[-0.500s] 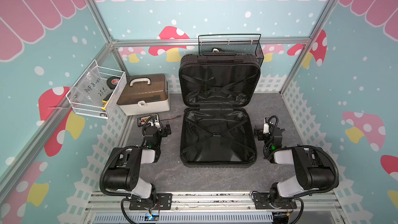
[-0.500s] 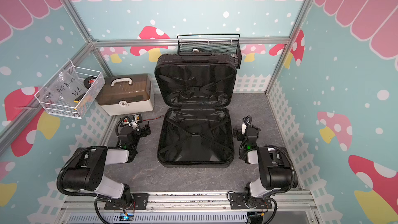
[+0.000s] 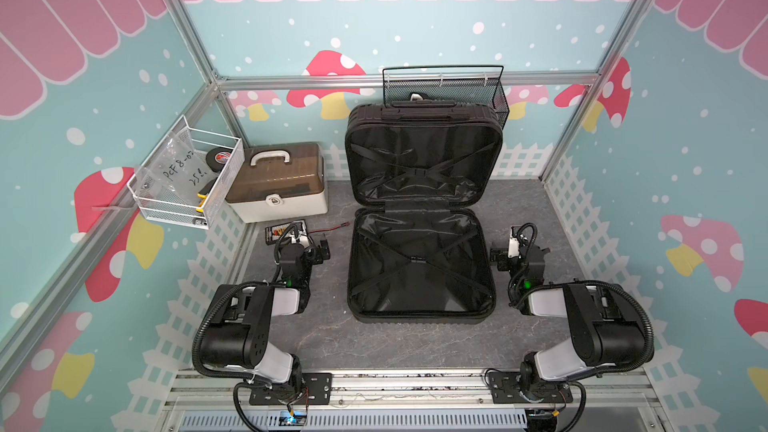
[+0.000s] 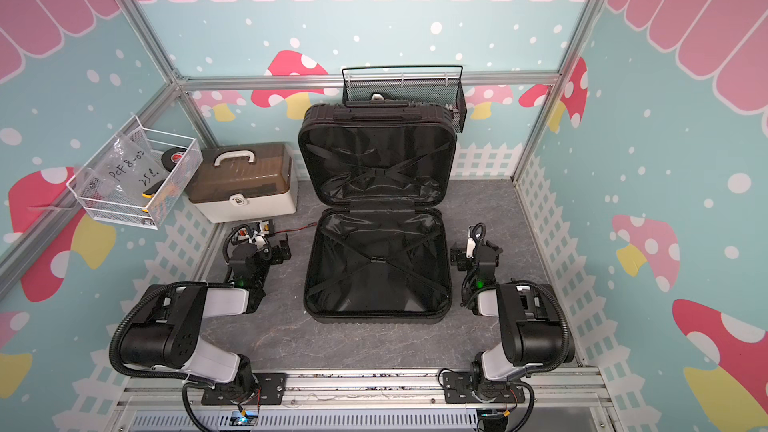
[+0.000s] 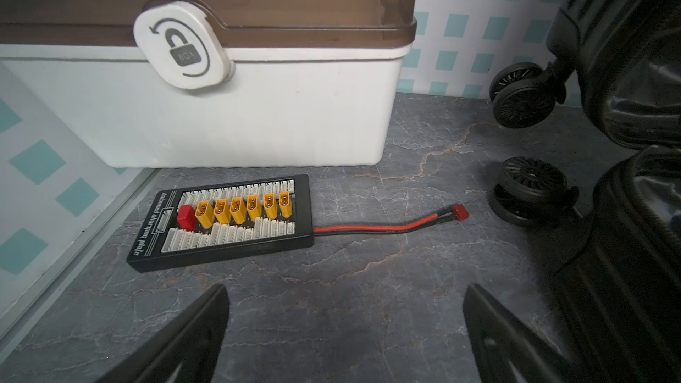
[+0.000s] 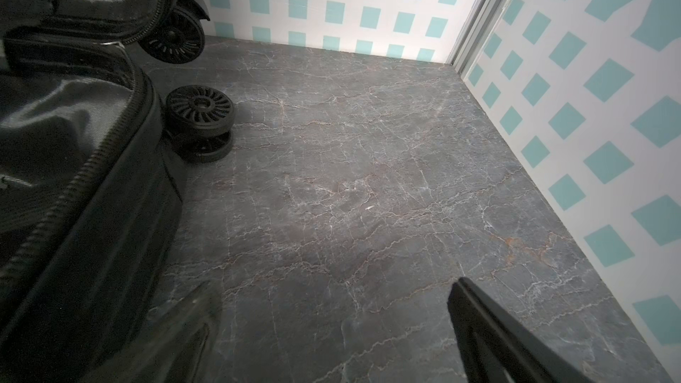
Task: Close the suitcase zippers
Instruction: Close the suitcase at the center of the board.
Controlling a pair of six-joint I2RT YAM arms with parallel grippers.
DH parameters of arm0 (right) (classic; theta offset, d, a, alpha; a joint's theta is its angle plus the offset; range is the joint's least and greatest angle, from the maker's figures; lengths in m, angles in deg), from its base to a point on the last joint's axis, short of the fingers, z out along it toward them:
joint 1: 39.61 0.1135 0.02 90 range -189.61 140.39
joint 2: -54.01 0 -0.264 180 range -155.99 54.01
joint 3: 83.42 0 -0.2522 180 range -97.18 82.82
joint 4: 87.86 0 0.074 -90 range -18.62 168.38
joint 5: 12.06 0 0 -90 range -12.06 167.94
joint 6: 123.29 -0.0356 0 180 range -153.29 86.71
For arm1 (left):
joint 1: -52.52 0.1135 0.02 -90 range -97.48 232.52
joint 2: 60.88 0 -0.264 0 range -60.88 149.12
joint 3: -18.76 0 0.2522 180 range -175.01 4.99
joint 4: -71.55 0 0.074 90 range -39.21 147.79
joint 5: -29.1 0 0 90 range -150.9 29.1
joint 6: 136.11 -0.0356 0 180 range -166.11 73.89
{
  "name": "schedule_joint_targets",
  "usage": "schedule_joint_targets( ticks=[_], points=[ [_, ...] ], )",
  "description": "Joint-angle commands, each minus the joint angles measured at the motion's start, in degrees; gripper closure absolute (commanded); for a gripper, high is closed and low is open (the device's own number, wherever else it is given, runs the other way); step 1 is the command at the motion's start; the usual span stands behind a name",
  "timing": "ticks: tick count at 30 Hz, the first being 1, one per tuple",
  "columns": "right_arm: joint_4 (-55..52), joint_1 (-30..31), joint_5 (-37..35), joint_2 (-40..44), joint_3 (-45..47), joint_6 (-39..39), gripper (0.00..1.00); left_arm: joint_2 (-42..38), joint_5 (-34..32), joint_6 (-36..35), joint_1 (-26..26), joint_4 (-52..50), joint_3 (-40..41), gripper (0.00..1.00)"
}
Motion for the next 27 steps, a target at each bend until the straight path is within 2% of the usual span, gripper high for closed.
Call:
schedule_joint_targets(
  ticks=[1,10,13,15,18,20,22,27],
  points=[
    [0.95,-0.12,0.25,-0.17,-0.93,1.01,0.01,0.32,-0.38,-0.39,0.05,0.18,-1.23,0.0],
    [1.07,-0.12,0.2,0.09,-0.82,0.93,0.01,-0.21,-1.17,-0.02,0.0,2.37,0.05,0.0],
    [-0.33,-0.12,-4.57,2.76,-0.56,-1.2,0.01,-4.07,-4.27,0.57,-0.39,2.7,1.93,0.0],
    [-4.44,-0.12,-5.51,6.13,-1.25,-1.55,0.01,-8.72,-6.05,1.07,-0.83,-3.73,1.13,0.0],
    [-12.35,-0.12,-4.34,11.07,-3.46,-1.21,0.01,-15.95,-8.17,7.9,-1.03,-23.35,-5.18,0.0],
    [-17.78,-0.12,-4.22,14.2,-5.54,-2.54,0.01,-18.66,-4.64,9.9,-1.45,-34.31,-9.3,0.0],
    [-21.03,-0.12,-1.19,16.47,-7.26,-3.15,0.01,-20.53,-3.04,13.62,-2.89,-44.16,-13.39,0.0],
    [-25.35,-0.12,8.35,16.93,-13.75,-5.57,0.01,-21.49,9.21,18.7,-7.24,-55.15,-17.42,0.07]
  ],
)
